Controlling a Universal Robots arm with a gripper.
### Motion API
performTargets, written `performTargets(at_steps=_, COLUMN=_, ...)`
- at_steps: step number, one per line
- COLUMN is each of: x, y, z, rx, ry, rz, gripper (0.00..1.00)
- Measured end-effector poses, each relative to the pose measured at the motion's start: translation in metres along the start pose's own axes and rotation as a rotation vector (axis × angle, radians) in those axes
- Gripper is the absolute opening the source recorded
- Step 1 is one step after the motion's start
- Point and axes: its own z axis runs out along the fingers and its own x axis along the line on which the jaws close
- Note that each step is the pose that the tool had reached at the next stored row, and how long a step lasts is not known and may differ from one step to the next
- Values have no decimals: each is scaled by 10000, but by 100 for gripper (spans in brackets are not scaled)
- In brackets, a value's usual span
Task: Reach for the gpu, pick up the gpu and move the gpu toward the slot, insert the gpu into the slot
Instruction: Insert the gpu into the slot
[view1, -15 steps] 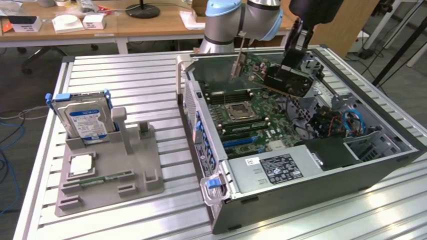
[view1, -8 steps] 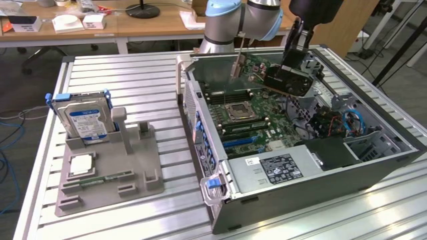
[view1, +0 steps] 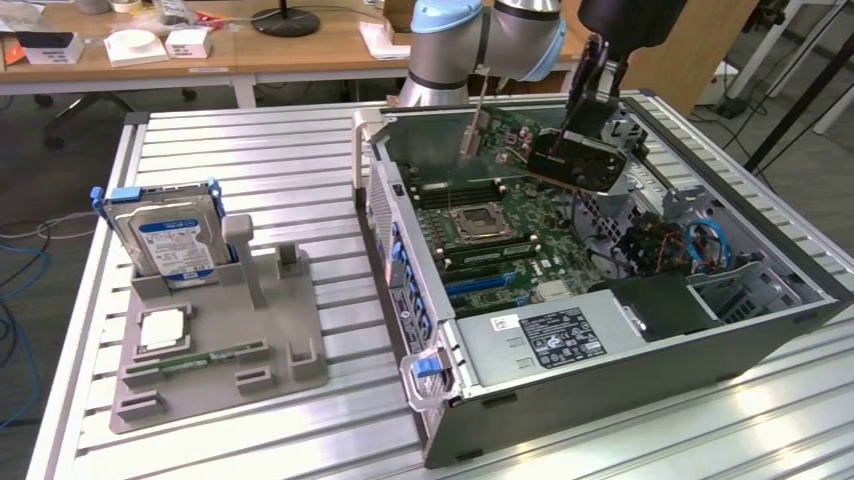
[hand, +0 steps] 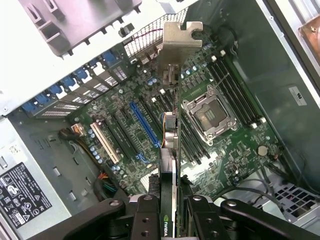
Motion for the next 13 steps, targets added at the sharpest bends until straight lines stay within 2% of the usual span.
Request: performTargets(at_steps=13, x=0, y=0, z=0, rx=-9, ry=29, rz=-585, gripper=26)
